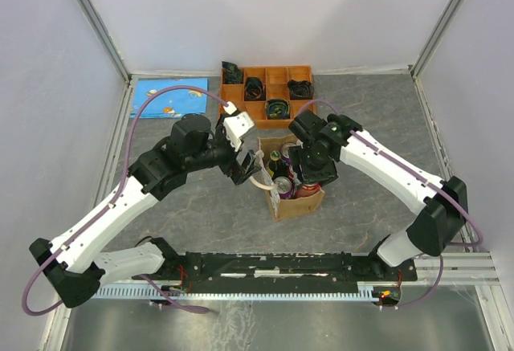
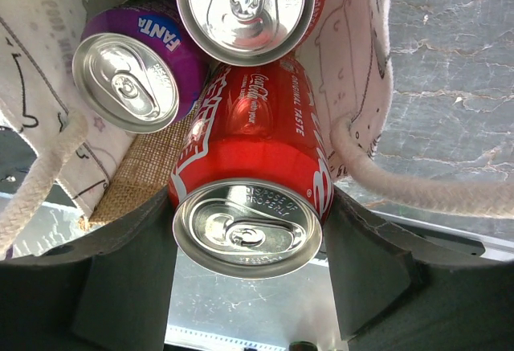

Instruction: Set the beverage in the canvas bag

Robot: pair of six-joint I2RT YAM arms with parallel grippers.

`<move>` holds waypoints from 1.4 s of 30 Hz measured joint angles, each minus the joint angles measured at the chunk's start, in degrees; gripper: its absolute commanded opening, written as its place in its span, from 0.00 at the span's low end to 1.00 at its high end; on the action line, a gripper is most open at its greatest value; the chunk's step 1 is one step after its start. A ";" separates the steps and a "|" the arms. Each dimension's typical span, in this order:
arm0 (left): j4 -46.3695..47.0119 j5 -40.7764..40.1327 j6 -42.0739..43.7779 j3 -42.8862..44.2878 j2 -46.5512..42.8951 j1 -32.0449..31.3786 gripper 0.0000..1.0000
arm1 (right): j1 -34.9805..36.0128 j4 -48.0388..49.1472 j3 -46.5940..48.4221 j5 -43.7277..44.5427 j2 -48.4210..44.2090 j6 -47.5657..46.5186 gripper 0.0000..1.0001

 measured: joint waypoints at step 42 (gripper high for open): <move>3.30 3.58 -3.21 -3.74 0.50 1.92 0.93 | 3.74 5.07 0.33 5.70 1.16 2.40 0.00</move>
